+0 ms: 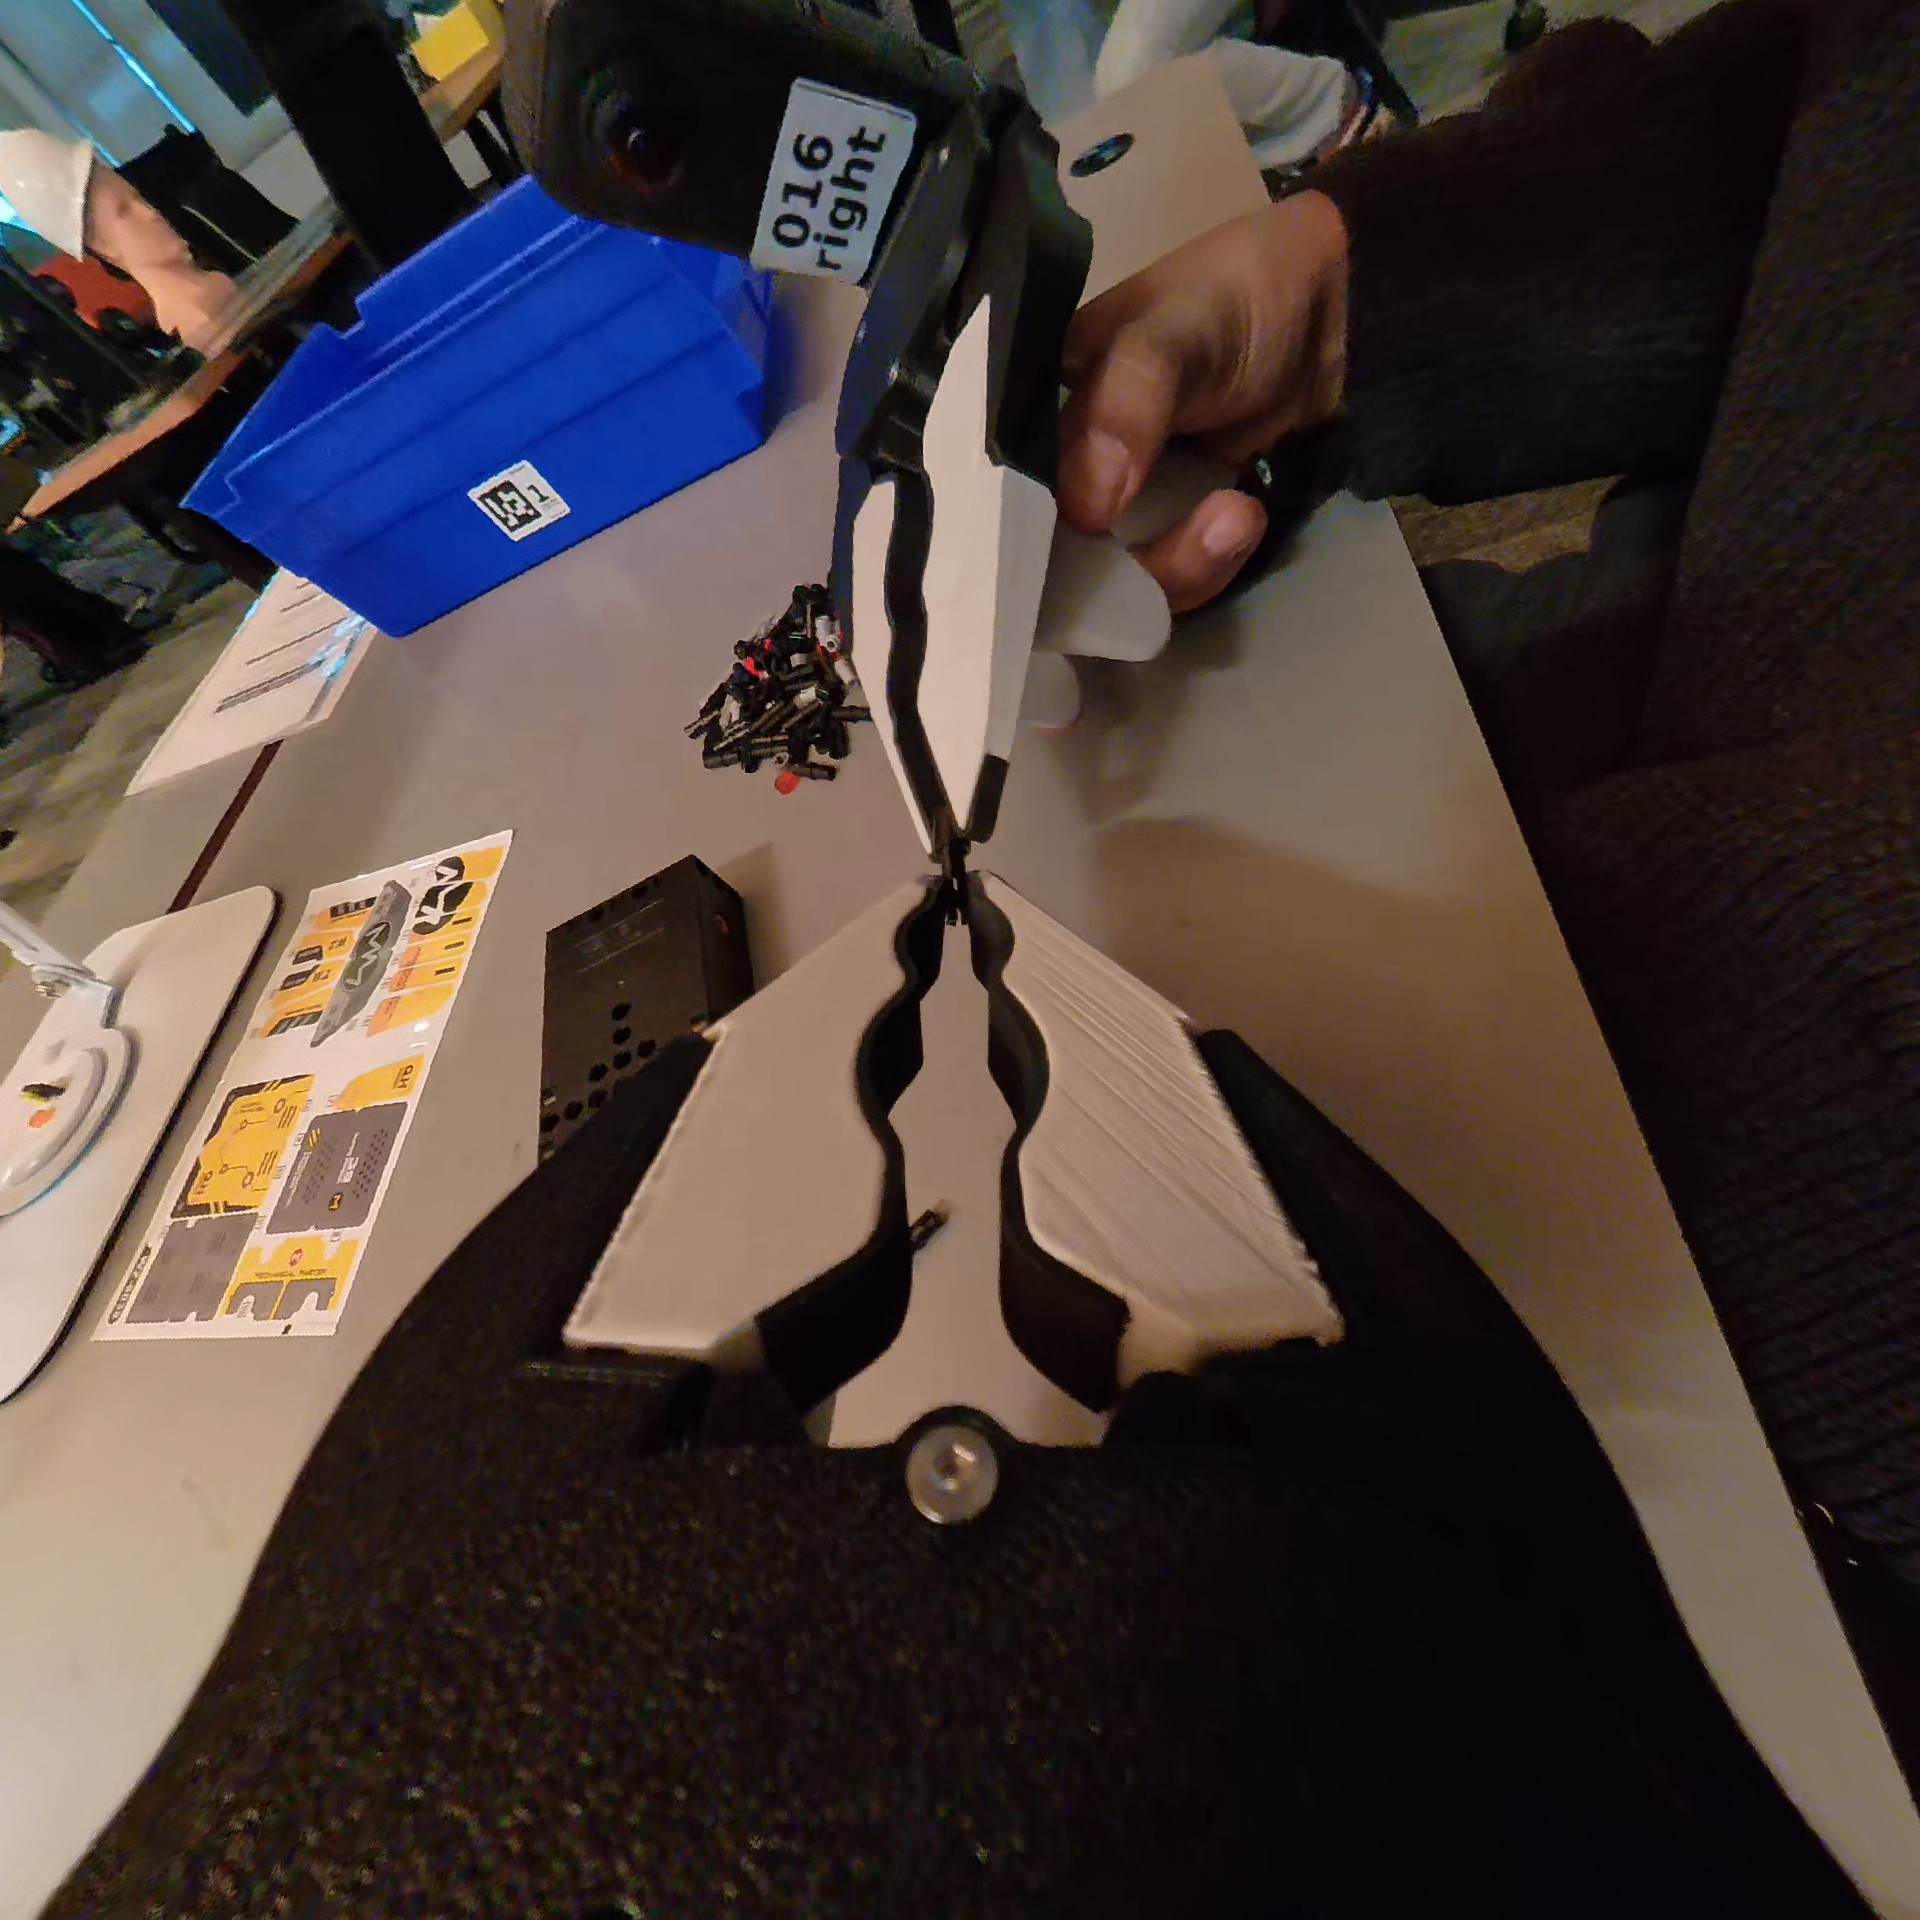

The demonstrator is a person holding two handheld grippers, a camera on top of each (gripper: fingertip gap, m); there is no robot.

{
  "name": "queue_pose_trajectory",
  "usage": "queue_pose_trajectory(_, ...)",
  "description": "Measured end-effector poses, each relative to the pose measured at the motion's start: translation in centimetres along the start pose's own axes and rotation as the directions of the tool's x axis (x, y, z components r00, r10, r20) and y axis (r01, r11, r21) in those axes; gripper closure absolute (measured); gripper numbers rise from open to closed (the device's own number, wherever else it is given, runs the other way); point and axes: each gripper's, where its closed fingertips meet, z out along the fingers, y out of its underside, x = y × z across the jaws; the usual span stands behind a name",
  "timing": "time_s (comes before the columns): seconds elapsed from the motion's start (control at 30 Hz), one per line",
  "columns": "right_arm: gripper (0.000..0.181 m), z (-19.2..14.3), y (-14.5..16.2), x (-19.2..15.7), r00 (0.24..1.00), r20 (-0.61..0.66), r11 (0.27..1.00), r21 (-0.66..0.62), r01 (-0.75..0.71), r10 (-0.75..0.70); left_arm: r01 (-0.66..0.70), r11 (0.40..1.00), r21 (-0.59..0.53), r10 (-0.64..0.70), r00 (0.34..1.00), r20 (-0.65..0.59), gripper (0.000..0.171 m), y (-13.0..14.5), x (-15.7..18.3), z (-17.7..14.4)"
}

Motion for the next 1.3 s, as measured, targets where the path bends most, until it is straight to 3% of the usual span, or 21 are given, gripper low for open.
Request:
queue_pose_trajectory(0.57, 0.175, 1.0, 2.9, -0.4, 1.000, -0.004, 0.983, -0.183, 0.012, -0.013, -0.006, 0.998, -0.056, -0.004, 0.985, -0.170, 0.169, 1.5, 2.6, -0.1)
queue_pose_trajectory(0.8, 0.175, 0.7, 2.3, -0.2, 1.000, -0.001, 0.990, -0.137, -0.012, 0.012, 0.055, 0.998, -0.037, -0.060, 0.988, -0.140, 0.170, 0.9, 1.8, 0.0)
queue_pose_trajectory(0.9, 0.175, 0.3, 1.5, 0.0, 1.000, -0.009, 0.996, -0.088, -0.012, 0.012, 0.101, 0.995, 0.007, -0.099, 0.988, -0.115, 0.171, -0.1, 1.2, 0.0)
queue_pose_trajectory(1.0, 0.175, 0.8, 1.4, -0.5, 1.000, 0.000, 0.996, -0.088, 0.027, -0.028, 0.172, 0.976, 0.131, -0.150, 0.976, -0.161, 0.171, -2.8, 1.4, -0.5)
queue_pose_trajectory(1.13, 0.175, 0.9, 1.0, 0.2, 0.999, -0.047, 0.998, -0.063, 0.004, -0.007, 0.063, 0.998, 0.022, -0.063, 0.998, 0.020, 0.171, 0.0, -0.6, 0.0)
queue_pose_trajectory(1.3, 0.175, 0.2, -0.1, 0.7, 0.997, -0.070, 1.000, 0.006, 0.012, -0.012, 0.206, 0.977, 0.057, -0.208, 0.978, 0.031, 0.171, 0.1, -2.2, -0.5)
